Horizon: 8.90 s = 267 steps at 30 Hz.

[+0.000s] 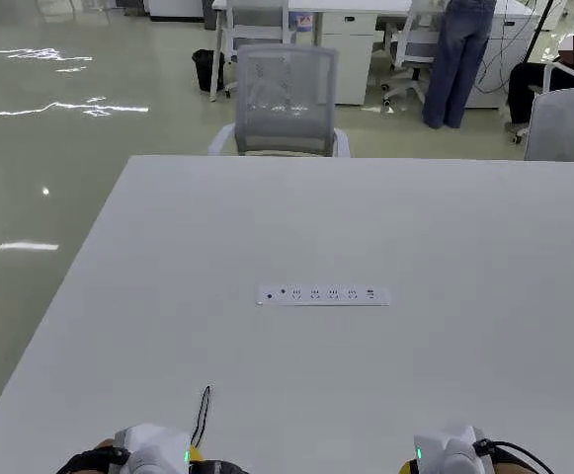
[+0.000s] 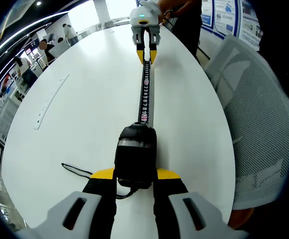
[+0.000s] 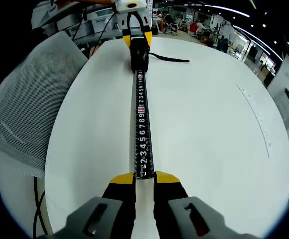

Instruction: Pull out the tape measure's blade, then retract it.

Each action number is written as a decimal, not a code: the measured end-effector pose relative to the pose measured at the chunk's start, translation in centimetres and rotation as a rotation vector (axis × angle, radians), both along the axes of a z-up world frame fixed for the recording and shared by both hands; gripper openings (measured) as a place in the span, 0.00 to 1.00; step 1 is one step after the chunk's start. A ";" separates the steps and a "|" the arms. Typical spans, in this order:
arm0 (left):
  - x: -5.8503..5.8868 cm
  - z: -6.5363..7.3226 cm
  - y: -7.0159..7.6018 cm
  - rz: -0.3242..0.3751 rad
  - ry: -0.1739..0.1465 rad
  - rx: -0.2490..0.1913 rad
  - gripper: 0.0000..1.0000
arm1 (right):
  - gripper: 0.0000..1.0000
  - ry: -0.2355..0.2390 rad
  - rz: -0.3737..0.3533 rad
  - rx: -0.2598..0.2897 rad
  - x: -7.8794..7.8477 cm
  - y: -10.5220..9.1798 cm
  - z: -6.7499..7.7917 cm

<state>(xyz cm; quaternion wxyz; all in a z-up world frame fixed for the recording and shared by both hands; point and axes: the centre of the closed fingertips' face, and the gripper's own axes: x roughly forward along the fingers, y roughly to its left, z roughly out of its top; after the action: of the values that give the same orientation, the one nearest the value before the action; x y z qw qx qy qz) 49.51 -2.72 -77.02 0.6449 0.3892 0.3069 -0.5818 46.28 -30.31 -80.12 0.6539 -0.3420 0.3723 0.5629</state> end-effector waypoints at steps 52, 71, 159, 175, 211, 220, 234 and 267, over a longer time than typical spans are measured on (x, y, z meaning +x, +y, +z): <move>0.1 -0.2 -0.5 0.022 0.025 0.041 0.27 | 0.27 -0.044 0.001 -0.114 0.1 -0.6 -1.3; -1.5 -0.4 2.1 0.113 0.072 0.027 0.44 | 0.46 -0.043 -0.147 -0.082 -1.1 -1.2 -0.2; -10.4 7.7 1.5 0.707 -0.032 -0.410 0.99 | 0.92 -0.194 -0.768 0.314 -10.4 2.4 10.4; -10.6 7.7 1.3 0.771 -0.042 -0.417 0.99 | 0.92 -0.189 -0.794 0.324 -10.7 3.0 9.8; -7.9 6.8 0.0 0.986 -0.087 -0.469 0.95 | 0.91 -0.208 -0.823 0.388 -10.4 3.1 9.9; -6.1 6.6 -0.5 1.016 -0.142 -0.466 0.93 | 0.74 -0.196 -0.737 0.385 -10.0 2.8 9.6; -4.7 5.4 -0.4 1.114 -0.131 -0.470 0.90 | 0.61 -0.200 -0.615 0.366 -8.1 2.3 9.0; -2.0 2.9 -0.5 1.231 -0.130 -0.437 0.83 | 0.35 -0.095 -0.261 0.234 -3.0 0.8 5.4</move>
<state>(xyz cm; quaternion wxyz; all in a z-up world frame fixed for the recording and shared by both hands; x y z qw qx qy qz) 47.53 -3.22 -74.13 0.9414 0.0368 0.3087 -0.1308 43.27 -29.52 -74.72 0.7735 -0.2384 0.3142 0.4962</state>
